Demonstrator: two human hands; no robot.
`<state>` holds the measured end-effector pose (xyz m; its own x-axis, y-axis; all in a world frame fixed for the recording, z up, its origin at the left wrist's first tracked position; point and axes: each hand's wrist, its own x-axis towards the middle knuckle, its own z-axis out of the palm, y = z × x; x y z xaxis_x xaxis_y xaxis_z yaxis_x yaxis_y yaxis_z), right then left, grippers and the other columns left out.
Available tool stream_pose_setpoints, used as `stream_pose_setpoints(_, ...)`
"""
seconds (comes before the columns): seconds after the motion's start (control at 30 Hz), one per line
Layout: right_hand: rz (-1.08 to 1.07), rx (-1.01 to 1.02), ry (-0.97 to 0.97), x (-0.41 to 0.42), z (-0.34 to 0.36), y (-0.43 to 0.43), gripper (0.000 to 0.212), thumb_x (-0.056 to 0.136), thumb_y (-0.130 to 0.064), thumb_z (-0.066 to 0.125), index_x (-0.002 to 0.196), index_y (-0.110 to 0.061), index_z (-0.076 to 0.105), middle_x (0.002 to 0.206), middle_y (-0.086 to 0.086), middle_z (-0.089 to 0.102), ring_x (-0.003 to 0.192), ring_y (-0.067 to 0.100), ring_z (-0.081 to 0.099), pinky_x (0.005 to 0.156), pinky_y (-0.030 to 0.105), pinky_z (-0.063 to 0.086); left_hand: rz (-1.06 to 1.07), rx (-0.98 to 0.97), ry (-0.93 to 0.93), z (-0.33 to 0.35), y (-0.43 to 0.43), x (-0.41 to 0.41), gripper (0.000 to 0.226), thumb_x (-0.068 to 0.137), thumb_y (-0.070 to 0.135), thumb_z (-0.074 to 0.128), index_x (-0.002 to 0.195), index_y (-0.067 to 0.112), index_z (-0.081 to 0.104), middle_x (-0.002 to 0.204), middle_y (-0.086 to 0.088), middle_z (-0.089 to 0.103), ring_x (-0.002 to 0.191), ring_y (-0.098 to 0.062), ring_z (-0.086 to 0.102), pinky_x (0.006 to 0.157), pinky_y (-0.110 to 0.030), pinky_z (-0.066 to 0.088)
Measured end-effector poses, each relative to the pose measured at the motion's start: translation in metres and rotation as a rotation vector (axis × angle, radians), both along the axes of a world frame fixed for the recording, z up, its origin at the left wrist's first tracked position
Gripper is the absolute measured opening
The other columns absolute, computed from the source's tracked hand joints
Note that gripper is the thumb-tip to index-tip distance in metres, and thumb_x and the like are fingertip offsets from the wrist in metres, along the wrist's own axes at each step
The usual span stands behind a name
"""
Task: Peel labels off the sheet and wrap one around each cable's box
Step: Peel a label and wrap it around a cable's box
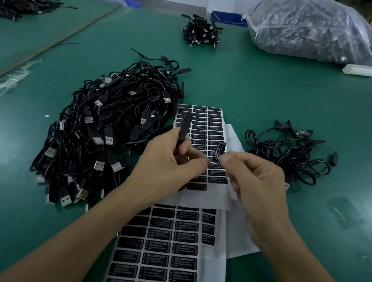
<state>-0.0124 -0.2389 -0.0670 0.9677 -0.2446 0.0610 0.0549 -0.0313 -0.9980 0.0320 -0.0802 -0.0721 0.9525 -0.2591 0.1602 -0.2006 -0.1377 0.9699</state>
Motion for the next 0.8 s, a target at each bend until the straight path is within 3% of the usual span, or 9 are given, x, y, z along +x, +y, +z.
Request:
stream_pose_setpoints(0.07, 0.031, 0.063, 0.028, -0.0001, 0.0001, 0.0007, 0.021, 0.089, -0.010, 0.069, 0.072, -0.019, 0.076, 0.053, -0.016, 0.059, 0.049, -0.003, 0.052, 0.049, 0.007, 0.040, -0.017, -0.013, 0.004, 0.0014, 0.0006, -0.0003, 0.041, 0.067, 0.036, 0.071, 0.075, 0.021, 0.034, 0.083, -0.002, 0.076, 0.077, -0.052, 0.060, 0.073, -0.060, 0.054)
stream_pose_setpoints(0.27, 0.069, 0.069, 0.032, 0.0001, -0.0009, 0.0033, 0.021, 0.090, -0.009, 0.069, 0.074, -0.021, 0.077, 0.056, -0.015, 0.063, 0.051, -0.005, 0.056, 0.054, 0.006, 0.043, -0.043, -0.048, 0.020, 0.0035, 0.0026, 0.0011, 0.038, 0.076, 0.013, 0.071, 0.077, 0.018, 0.033, 0.075, -0.004, 0.074, 0.066, -0.026, 0.058, 0.070, -0.057, 0.052)
stream_pose_setpoints(0.47, 0.006, -0.064, -0.034, -0.0009, -0.0040, 0.0035, 0.014, 0.086, -0.018, 0.074, 0.079, -0.029, 0.080, 0.071, -0.008, 0.074, 0.064, 0.002, 0.065, 0.063, 0.011, 0.049, -0.078, -0.059, 0.027, 0.0018, 0.0029, 0.0031, 0.038, 0.075, 0.010, 0.070, 0.077, 0.019, 0.033, 0.070, 0.001, 0.071, 0.065, -0.022, 0.051, 0.065, -0.046, 0.048)
stream_pose_setpoints(0.53, 0.007, -0.048, -0.026, -0.0001, -0.0039, 0.0028, 0.012, 0.086, -0.020, 0.074, 0.078, -0.027, 0.079, 0.062, -0.011, 0.069, 0.057, -0.001, 0.059, 0.057, 0.010, 0.046, -0.091, -0.055, 0.024, 0.0011, 0.0031, 0.0031, 0.038, 0.075, 0.009, 0.070, 0.077, 0.019, 0.033, 0.069, 0.000, 0.071, 0.063, -0.021, 0.050, 0.063, -0.041, 0.047)
stream_pose_setpoints(0.67, 0.020, -0.064, -0.020, 0.0014, -0.0038, 0.0009, 0.016, 0.085, -0.014, 0.074, 0.074, -0.024, 0.079, 0.069, -0.001, 0.073, 0.064, 0.002, 0.062, 0.065, 0.012, 0.051, -0.111, -0.029, 0.026, -0.0001, 0.0031, 0.0030, 0.036, 0.074, 0.011, 0.070, 0.076, 0.019, 0.035, 0.069, 0.002, 0.070, 0.064, -0.019, 0.051, 0.064, -0.038, 0.048)
stream_pose_setpoints(0.8, 0.009, -0.077, 0.000, 0.0017, -0.0034, 0.0008, 0.016, 0.088, -0.015, 0.070, 0.074, -0.018, 0.076, 0.063, 0.009, 0.063, 0.059, 0.006, 0.051, 0.057, 0.015, 0.047, -0.088, -0.015, 0.015, 0.0021, 0.0012, -0.0002, 0.027, 0.083, 0.025, 0.066, 0.075, 0.018, 0.041, 0.074, -0.010, 0.068, 0.063, -0.019, 0.063, 0.063, -0.037, 0.053)
